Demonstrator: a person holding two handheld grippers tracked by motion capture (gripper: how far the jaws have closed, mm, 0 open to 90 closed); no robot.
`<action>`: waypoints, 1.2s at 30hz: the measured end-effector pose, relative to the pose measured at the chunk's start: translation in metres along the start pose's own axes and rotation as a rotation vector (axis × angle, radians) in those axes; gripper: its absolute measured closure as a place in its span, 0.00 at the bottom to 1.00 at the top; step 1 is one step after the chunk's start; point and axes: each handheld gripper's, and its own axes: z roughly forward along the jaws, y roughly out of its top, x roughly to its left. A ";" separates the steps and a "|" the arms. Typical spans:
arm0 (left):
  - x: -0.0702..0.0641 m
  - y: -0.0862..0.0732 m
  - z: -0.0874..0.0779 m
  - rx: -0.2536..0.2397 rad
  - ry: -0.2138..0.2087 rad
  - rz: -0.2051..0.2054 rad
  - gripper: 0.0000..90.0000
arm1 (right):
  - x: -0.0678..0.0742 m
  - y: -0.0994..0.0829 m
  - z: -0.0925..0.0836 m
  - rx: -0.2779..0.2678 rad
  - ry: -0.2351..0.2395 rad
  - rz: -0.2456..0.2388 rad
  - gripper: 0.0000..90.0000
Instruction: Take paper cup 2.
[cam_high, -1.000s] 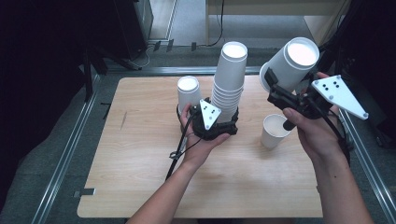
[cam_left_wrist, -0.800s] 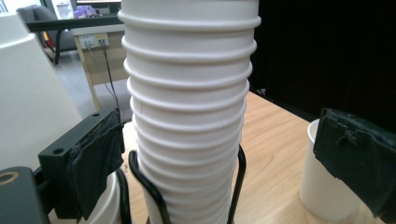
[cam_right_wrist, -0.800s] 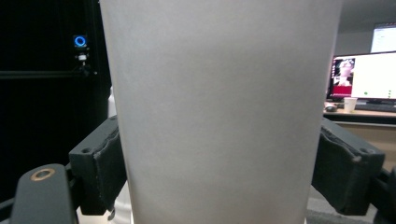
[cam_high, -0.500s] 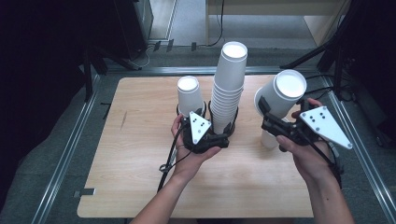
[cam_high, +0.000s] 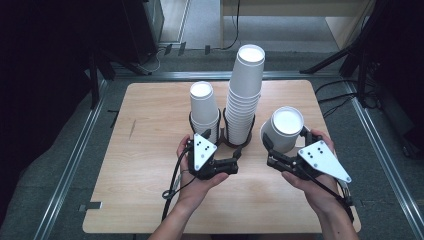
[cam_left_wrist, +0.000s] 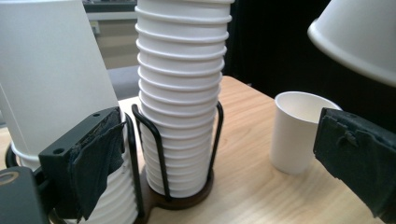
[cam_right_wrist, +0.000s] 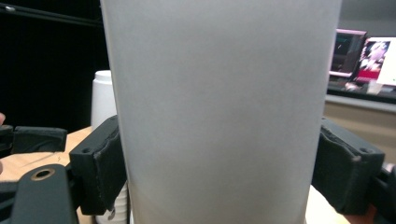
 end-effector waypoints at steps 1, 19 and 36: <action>0.000 -0.001 -0.001 0.004 -0.005 -0.005 0.02 | 0.001 -0.003 -0.001 -0.002 0.004 -0.004 0.17; 0.006 -0.017 -0.018 0.067 -0.106 0.000 0.02 | 0.028 -0.050 -0.007 0.073 -0.037 -0.200 0.17; 0.001 -0.023 -0.019 0.112 -0.229 0.016 0.02 | 0.036 -0.075 0.002 0.105 -0.084 -0.411 0.17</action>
